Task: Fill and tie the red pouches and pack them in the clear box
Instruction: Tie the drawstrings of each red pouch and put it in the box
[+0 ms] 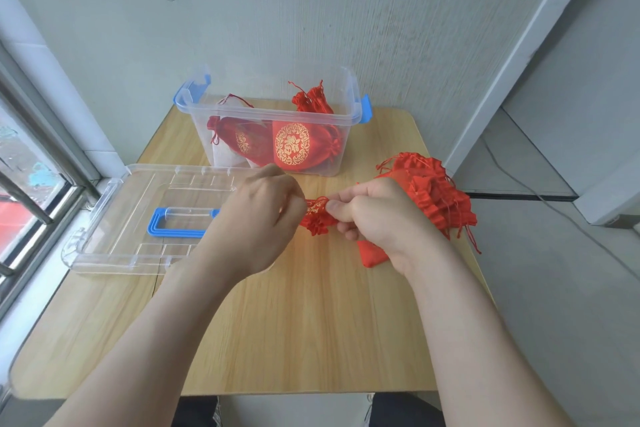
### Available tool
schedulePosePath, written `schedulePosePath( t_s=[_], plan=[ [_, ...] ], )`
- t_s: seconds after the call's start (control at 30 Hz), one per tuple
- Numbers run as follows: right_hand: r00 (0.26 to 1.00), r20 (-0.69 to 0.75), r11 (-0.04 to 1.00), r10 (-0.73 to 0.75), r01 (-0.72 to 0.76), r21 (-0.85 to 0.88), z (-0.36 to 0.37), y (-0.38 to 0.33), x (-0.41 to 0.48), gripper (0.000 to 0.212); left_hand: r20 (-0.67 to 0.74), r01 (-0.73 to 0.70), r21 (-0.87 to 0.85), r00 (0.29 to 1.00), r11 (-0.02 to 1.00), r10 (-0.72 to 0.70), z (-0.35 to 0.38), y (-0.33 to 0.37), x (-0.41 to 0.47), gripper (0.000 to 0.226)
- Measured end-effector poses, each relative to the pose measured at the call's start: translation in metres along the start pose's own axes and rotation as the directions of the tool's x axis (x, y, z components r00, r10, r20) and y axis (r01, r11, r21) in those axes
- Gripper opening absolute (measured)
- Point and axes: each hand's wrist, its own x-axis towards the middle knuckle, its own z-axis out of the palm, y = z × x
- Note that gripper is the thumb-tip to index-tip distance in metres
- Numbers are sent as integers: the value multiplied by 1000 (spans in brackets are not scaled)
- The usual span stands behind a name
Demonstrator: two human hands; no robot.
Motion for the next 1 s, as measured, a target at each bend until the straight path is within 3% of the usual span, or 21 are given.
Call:
schedulePosePath(
  t_s=[0.3, 0.53, 0.83, 1.0],
  plan=[
    [998, 27, 988, 57, -61, 144, 7, -5, 2, 8, -127, -63, -100, 991, 993, 50, -9, 12, 0, 9],
    [985, 106, 951, 133, -157, 267, 7, -8, 0, 10, -108, -92, -48, 990, 995, 87, -6, 6, 1, 16],
    [982, 124, 945, 142, -172, 279, 8, -6, 1, 11, -51, -39, -56, 998, 998, 36, -1, 4, 1, 8],
    [965, 219, 911, 146, -218, 351, 9, -6, 0, 7, -129, -116, 30, 985, 993, 119, 3, 3, 0, 13]
  ],
)
